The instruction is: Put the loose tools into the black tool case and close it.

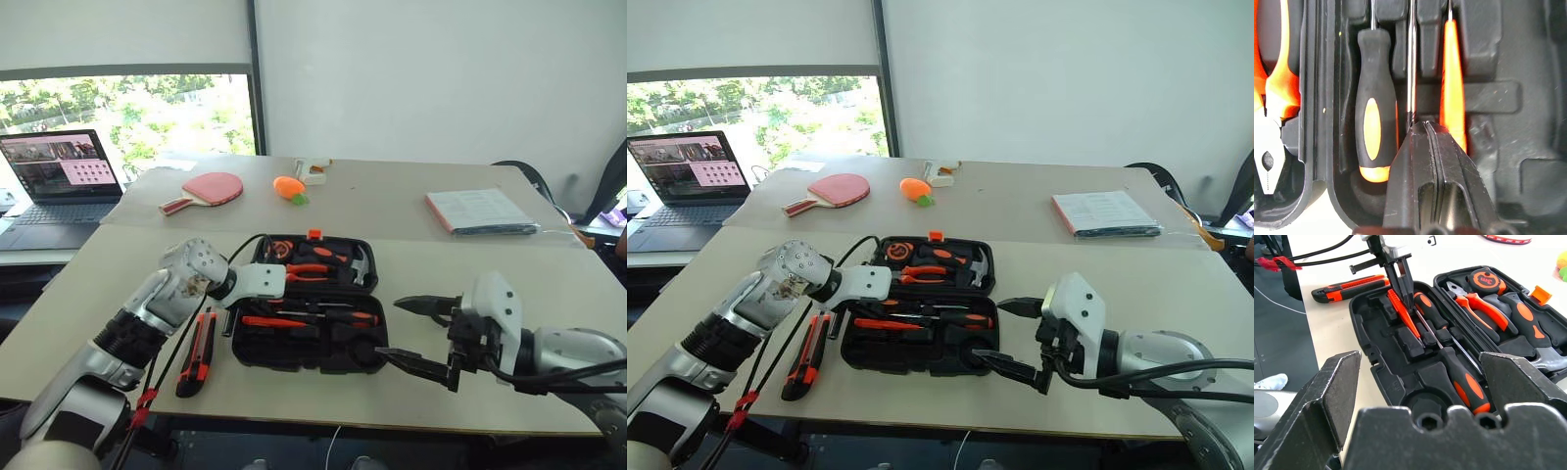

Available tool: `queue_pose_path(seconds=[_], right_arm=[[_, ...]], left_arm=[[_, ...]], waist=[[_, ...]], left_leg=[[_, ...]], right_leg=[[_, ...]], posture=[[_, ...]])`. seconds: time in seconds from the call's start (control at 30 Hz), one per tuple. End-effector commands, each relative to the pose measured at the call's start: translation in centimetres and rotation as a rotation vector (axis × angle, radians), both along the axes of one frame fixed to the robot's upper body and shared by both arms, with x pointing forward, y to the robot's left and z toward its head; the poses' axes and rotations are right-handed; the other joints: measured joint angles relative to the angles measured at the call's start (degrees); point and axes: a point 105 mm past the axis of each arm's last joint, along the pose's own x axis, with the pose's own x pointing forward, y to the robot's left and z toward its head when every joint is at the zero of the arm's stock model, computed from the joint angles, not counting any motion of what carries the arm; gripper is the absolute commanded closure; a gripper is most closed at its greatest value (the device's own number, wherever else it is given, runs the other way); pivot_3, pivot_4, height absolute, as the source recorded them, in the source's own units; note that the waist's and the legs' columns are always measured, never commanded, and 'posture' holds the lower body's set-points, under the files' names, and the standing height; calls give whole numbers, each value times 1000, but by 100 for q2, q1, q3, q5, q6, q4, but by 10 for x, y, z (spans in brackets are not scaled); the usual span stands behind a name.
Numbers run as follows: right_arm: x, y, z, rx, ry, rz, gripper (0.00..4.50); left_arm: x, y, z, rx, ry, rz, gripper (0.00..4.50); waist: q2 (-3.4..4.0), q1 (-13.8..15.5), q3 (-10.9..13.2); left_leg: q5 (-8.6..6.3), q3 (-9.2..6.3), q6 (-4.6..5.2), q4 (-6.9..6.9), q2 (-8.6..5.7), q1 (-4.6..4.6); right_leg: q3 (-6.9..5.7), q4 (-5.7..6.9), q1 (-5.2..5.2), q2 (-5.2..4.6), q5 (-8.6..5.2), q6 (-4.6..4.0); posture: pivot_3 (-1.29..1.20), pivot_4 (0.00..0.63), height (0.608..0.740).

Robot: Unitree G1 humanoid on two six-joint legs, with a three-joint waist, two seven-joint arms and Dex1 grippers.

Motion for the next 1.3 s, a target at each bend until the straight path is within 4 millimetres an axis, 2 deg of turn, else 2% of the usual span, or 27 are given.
queue_pose_path(seconds=[0.03,0.2,0.37,0.53,0.87,1.03,1.3], right_arm=[[0,3,9,12,-58,14,0],[0,3,8,10,-55,14,0],[0,4,8,8,-55,23,0],[1,3,7,3,-56,26,0],[-1,3,7,6,-57,23,0],[-1,3,7,8,-56,19,0],[0,4,5,10,-52,17,0]], left_arm=[[-6,-1,-8,20,-15,-31,4442],[-4,-4,-2,-19,-52,-21,4442],[4,-8,21,-153,4,57,4442],[13,-4,27,-144,-14,57,4442],[1,-12,11,-119,17,9,4442],[-9,-8,1,-81,8,-23,4442],[-11,0,-8,-23,-45,-46,4442]], waist=[[0,5,0],[0,18,0],[-1,20,1],[-1,20,1],[-1,19,1],[-1,16,1],[-1,16,0]], left_leg=[[0,0,0,0,0,0],[0,0,0,1,-1,1],[0,1,0,4,-1,-2],[0,3,0,5,-3,-6],[0,1,0,4,-2,-7],[0,0,0,5,0,-7],[0,0,0,2,0,-3]], right_leg=[[0,0,0,-1,0,0],[0,0,2,-1,0,0],[-1,1,1,-1,0,1],[-2,1,-2,-1,0,1],[-2,1,-3,-1,0,0],[-2,0,-3,-1,0,0],[-1,0,-2,-1,0,0]], posture=[[0,150,740],[0,150,740],[0,150,740],[0,150,740],[0,150,740],[0,150,740],[0,150,740]])
